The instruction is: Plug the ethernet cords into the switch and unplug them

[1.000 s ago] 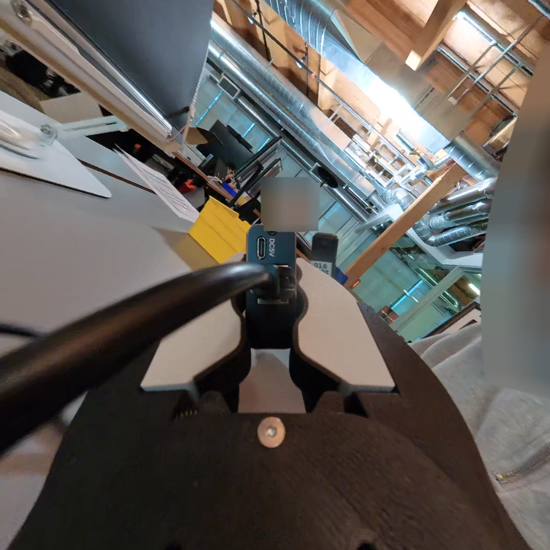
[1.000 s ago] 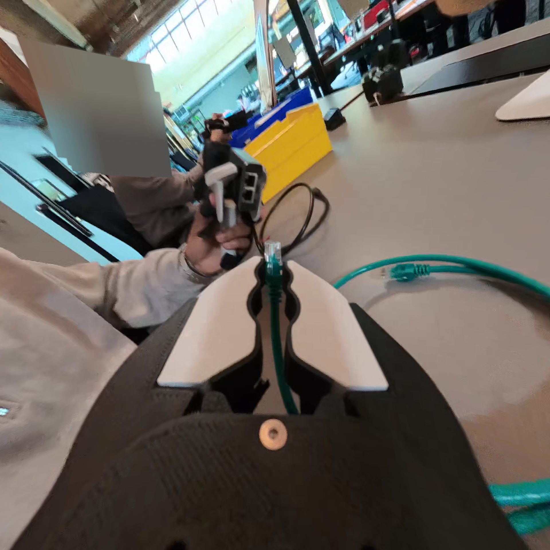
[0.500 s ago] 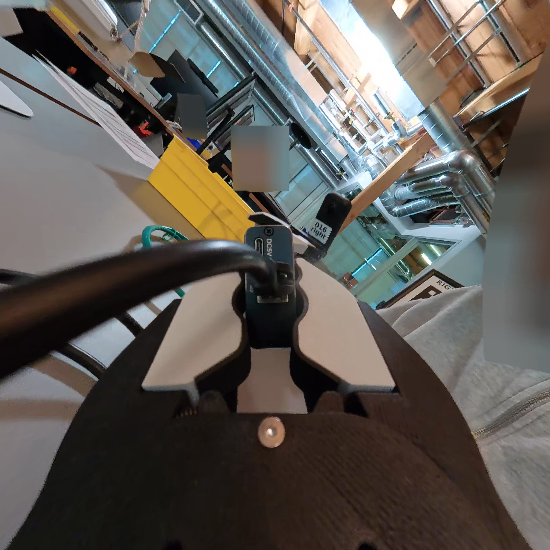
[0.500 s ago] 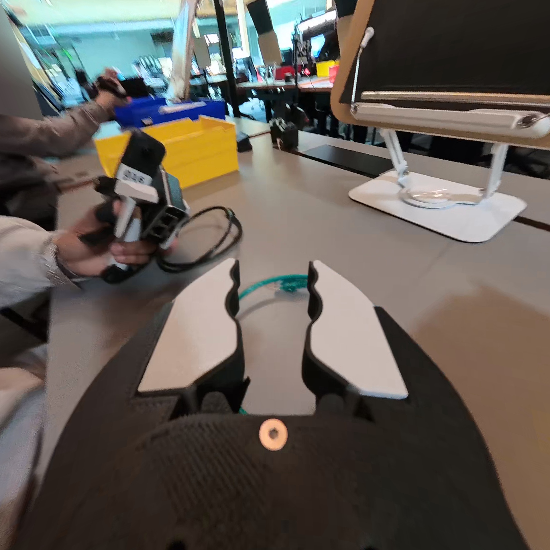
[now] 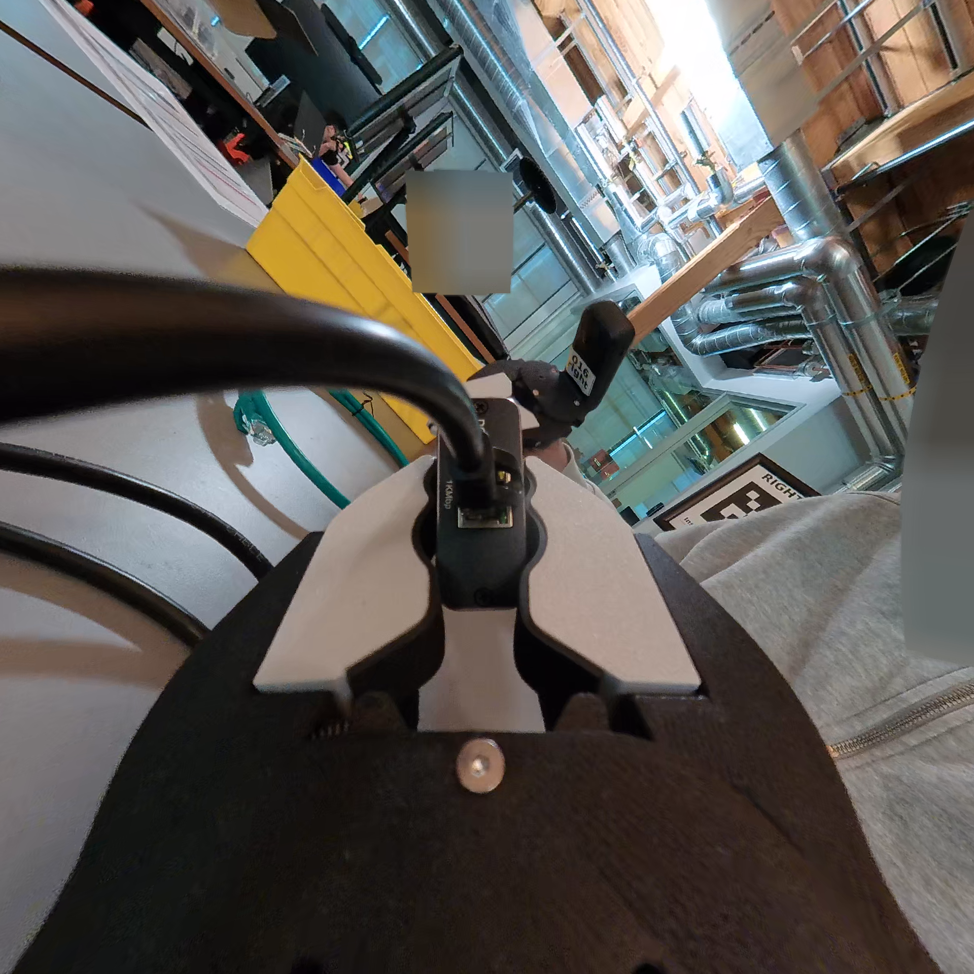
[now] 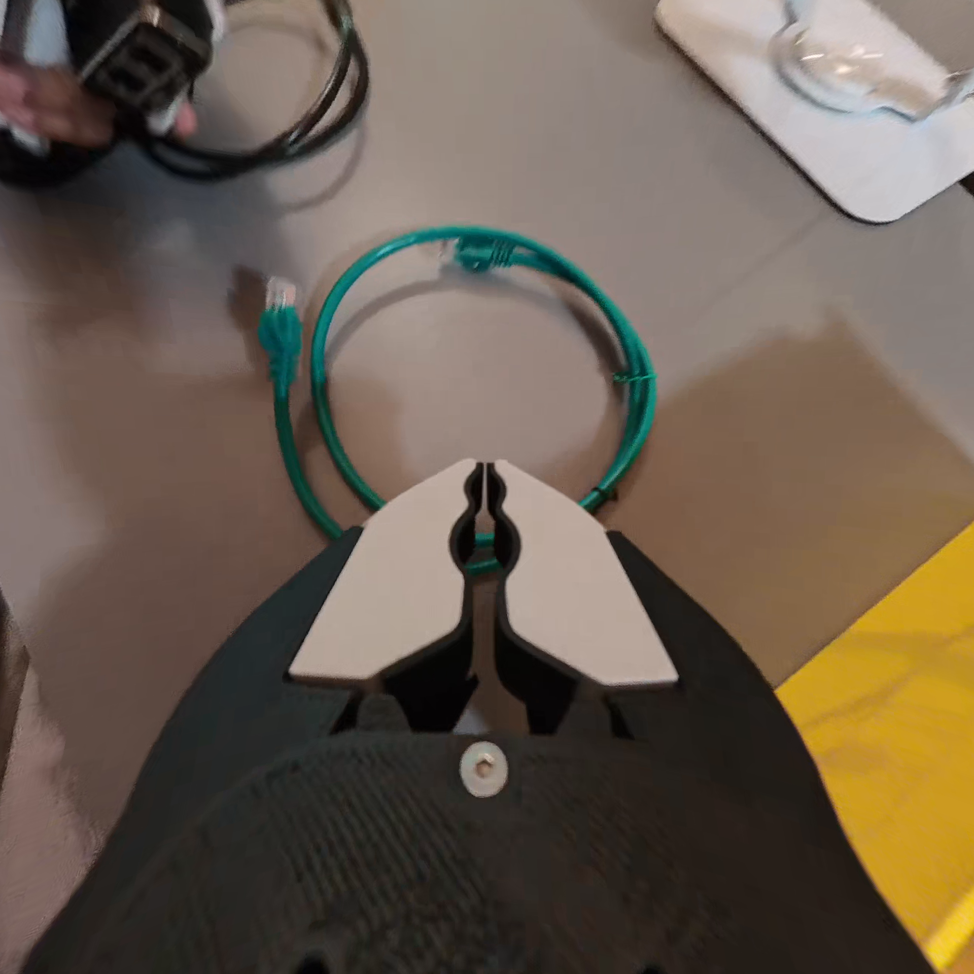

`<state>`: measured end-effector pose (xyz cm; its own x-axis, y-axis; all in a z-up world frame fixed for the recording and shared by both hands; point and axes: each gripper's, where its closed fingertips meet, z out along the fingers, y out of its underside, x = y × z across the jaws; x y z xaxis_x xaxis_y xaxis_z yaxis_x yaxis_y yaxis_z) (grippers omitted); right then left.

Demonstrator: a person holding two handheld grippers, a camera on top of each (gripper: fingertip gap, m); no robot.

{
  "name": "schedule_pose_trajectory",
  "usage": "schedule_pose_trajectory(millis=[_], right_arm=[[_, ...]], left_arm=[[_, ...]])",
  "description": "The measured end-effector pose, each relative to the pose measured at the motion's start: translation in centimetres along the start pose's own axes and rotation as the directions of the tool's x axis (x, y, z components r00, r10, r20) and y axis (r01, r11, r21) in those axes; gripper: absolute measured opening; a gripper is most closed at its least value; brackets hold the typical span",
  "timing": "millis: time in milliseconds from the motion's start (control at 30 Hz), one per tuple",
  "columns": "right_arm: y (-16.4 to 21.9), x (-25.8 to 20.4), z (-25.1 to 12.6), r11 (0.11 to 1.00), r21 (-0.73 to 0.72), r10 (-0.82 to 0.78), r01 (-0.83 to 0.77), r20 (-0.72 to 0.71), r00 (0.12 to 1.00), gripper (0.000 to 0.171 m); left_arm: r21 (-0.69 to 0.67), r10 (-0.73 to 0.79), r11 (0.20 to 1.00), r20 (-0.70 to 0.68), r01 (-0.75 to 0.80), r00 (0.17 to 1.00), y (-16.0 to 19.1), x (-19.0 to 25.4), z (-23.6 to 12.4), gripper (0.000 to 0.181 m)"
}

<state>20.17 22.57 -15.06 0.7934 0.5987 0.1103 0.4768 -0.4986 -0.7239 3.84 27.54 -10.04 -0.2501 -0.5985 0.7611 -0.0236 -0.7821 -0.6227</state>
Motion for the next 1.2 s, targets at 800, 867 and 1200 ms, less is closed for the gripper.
schedule_pose_trajectory(millis=[800, 867, 1200], right_arm=[[2.0, -5.4, 2.3, 0.986, -0.149, -0.045, 0.077, 0.203, 0.978, 0.031], [1.3, -5.1, 1.6, 0.993, -0.090, -0.061, 0.081, 0.210, 0.976, 0.048], [3.7, -4.9, 1.8, 0.974, -0.162, -0.115, 0.157, 0.242, 0.963, 0.069]], left_arm=[[-0.020, -0.063, 0.998, -0.020, 0.062, 0.998, 0.1, -0.2, 0.0, 0.025], [-0.023, -0.063, 0.998, -0.020, 0.062, 0.998, 0.2, -0.2, 0.1, 0.025], [-0.029, -0.079, 0.997, -0.030, 0.078, 0.996, 0.3, -0.2, 0.1, 0.025]])
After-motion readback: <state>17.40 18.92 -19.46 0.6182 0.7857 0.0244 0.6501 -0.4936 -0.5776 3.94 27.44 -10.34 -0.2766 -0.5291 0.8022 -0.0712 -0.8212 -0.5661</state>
